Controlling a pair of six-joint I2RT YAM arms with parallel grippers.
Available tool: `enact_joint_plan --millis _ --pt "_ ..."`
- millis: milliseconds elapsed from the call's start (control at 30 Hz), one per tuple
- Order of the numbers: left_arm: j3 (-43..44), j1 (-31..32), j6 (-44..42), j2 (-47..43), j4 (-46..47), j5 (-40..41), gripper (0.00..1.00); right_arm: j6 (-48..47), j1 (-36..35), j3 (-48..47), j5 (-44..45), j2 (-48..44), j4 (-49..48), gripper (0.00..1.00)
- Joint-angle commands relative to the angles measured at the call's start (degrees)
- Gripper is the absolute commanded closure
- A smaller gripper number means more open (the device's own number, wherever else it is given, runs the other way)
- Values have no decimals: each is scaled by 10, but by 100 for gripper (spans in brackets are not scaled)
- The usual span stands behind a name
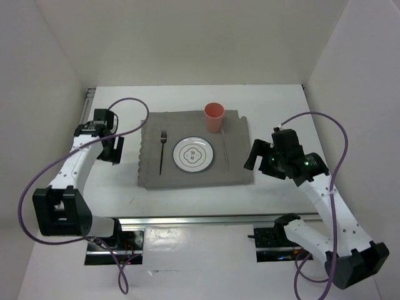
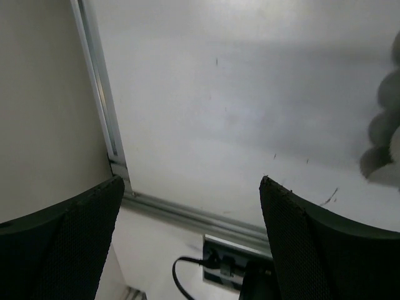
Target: Set the dinner table for one person
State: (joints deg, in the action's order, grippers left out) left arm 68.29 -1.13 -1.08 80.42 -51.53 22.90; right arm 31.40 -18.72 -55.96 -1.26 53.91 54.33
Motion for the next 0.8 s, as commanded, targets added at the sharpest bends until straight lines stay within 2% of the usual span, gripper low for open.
enact_joint_plan --millis 0,167,367,500,567,767 --pt "-53 -12 -13 -71 -30 -13 6 29 3 -8 -34 -57 12 0" --pt "-128 -12 -26 -204 -47 -29 6 46 3 -13 -66 -103 80 0" --pt "-172 -12 -76 -298 -47 -24 4 84 3 -20 -87 -167 135 0" --pt "-151 -12 -83 -311 -80 -29 4 127 3 -26 -95 -207 185 0" --pt "-121 -12 -78 -311 -106 -56 4 127 3 -13 -115 -220 185 0" --pt "-105 -12 -79 -362 -149 -114 4 142 3 -7 -144 -287 206 0"
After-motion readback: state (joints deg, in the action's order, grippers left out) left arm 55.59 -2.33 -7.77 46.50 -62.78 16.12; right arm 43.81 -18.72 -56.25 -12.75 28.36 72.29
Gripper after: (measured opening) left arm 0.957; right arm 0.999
